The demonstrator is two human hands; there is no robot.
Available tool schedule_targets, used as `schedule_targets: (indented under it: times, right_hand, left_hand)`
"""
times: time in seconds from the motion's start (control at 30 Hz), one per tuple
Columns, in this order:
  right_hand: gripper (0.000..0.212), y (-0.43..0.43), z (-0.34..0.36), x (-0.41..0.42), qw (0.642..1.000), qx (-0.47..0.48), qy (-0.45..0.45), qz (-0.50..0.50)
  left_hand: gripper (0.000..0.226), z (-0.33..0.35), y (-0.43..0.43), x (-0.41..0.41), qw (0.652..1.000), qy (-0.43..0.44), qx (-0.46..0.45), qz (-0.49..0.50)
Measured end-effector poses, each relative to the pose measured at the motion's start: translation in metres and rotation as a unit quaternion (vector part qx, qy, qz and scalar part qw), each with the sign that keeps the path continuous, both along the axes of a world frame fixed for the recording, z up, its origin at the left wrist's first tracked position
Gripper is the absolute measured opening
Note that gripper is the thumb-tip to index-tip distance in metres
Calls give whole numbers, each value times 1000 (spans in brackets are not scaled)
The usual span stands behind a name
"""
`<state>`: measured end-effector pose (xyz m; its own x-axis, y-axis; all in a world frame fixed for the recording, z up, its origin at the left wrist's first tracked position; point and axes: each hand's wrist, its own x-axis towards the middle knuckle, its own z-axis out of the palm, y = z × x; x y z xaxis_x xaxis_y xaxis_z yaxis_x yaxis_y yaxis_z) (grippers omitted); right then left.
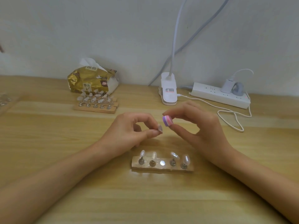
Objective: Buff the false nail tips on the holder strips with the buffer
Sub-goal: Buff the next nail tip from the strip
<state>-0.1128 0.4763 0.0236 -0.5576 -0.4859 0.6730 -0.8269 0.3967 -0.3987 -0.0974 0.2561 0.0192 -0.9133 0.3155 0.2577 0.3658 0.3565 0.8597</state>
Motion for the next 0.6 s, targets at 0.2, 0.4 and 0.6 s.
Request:
schedule_targets:
  times: [0.2, 0.4, 0.6]
  right_hand:
    - [18, 1, 0, -2, 999, -9, -27, -14]
    - [20, 2, -1, -4, 999, 1, -21, -33]
    - [16, 0, -3, 0, 1000, 8, -12, -28]
  left_hand:
    - [10, 0, 0, 0, 1000, 5, 5, -10]
    - [7, -1, -1, -1, 1000, 13, 2, -10]
    - [6, -1, -2, -2, 1000, 20, -3, -17]
